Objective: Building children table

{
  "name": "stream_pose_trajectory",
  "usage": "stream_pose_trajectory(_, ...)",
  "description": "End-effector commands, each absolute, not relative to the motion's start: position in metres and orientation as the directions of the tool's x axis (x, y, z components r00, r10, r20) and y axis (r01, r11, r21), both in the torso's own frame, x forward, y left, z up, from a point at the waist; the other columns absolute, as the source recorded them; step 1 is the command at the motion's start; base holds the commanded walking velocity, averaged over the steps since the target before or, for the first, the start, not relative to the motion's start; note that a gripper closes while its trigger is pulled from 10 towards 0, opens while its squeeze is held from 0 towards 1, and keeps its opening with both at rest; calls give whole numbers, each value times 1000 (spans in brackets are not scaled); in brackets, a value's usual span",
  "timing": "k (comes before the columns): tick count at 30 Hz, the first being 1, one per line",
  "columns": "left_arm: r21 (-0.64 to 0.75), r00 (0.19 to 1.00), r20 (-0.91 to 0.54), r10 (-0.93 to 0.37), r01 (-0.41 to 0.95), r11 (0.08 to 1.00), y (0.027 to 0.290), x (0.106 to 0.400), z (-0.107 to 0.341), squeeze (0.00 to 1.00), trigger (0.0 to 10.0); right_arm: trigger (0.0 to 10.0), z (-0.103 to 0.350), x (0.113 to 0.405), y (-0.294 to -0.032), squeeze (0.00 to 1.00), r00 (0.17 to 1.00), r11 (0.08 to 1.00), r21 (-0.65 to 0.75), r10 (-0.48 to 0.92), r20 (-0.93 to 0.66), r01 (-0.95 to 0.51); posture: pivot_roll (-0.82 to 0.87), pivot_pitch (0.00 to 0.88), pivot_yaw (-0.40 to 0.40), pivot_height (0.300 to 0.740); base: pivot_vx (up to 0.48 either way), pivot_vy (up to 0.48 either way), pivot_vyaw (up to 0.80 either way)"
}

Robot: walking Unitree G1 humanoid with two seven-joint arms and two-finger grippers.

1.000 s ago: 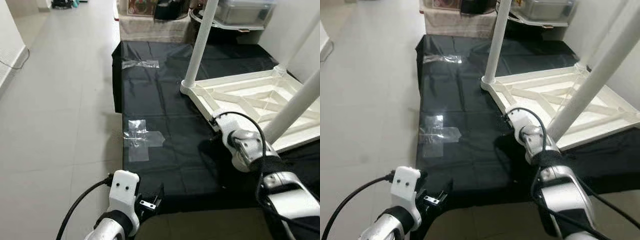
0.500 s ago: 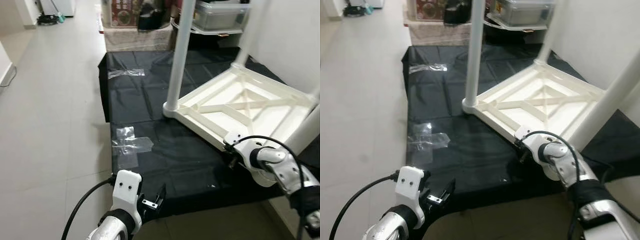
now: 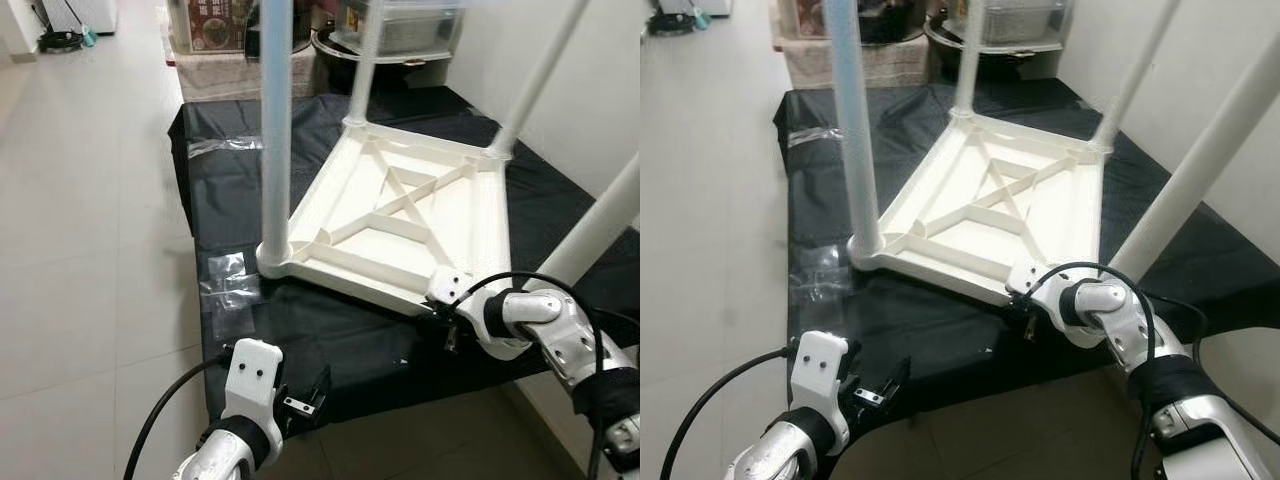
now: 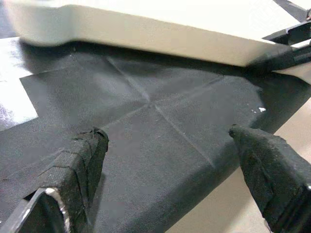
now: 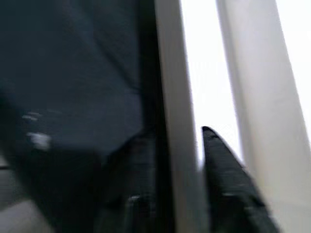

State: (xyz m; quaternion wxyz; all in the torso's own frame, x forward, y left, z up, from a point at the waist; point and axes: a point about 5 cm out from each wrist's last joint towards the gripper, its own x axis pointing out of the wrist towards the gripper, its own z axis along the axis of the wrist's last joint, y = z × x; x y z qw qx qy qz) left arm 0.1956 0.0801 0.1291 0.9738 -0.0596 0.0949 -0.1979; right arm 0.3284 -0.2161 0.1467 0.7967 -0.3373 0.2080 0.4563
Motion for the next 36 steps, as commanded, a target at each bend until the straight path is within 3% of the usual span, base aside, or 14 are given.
stream_pose_trajectory(1, -155, 901, -174, -398, 374, 914, 81, 195, 125, 0, 10000, 10000, 141, 321, -192, 1000, 324, 200, -259, 686, -651, -945, 37, 69, -71, 740, 0, 0, 0)
stream_pose_trajectory(2, -155, 901, -174, -398, 374, 914, 80, 195, 125, 0, 10000, 10000, 145, 324, -192, 1000, 332, 210, -261, 694, -639, -942, 36, 70, -71, 740, 0, 0, 0)
stream_pose_trajectory(3, -156, 901, -174, -398, 374, 914, 80, 195, 125, 0, 10000, 10000, 149, 326, -192, 0, 335, 222, -255, 702, -628, -941, 36, 71, -71, 740, 0, 0, 0)
stream_pose_trajectory(6, -158, 901, -173, -398, 373, 914, 80, 195, 124, 0, 10000, 10000, 161, 327, -192, 0, 284, 206, -197, 747, -601, -959, 36, 73, -74, 740, 0, 0, 0)
stream_pose_trajectory(16, -160, 902, -171, -397, 372, 914, 80, 195, 124, 0, 10000, 10000, 181, 343, -183, 0, 288, 213, -196, 778, -558, -957, 36, 74, -81, 740, 0, 0, 0)
stream_pose_trajectory(24, -161, 904, -168, -393, 369, 916, 79, 196, 124, 0, 10000, 10000, 172, 340, -168, 0, 210, 144, -159, 791, -574, -977, 38, 79, -84, 740, 0, 0, 0)
stream_pose_trajectory(29, -162, 904, -167, -393, 368, 916, 79, 195, 124, 0, 10000, 10000, 171, 343, -161, 0, 221, 153, -167, 801, -556, -974, 36, 82, -84, 740, 0, 0, 0)
stream_pose_trajectory(33, -164, 904, -166, -394, 368, 915, 79, 195, 124, 0, 10000, 10000, 181, 353, -149, 0, 284, 222, -184, 831, -478, -958, 40, 88, -83, 740, 0, 0, 0)
stream_pose_trajectory(34, -165, 904, -166, -393, 368, 915, 79, 194, 125, 0, 10000, 10000, 193, 358, -142, 639, 300, 242, -188, 860, -412, -952, 39, 89, -86, 740, 0, 0, 0)
stream_pose_trajectory(35, -167, 905, -165, -393, 367, 915, 79, 194, 125, 0, 10000, 10000, 203, 359, -136, 1000, 288, 240, -173, 887, -359, -955, 39, 92, -88, 740, 0, 0, 0)
stream_pose_trajectory(36, -168, 905, -165, -392, 366, 915, 79, 194, 125, 0, 10000, 10000, 209, 360, -133, 1000, 274, 232, -163, 904, -328, -959, 39, 92, -88, 740, 0, 0, 0)
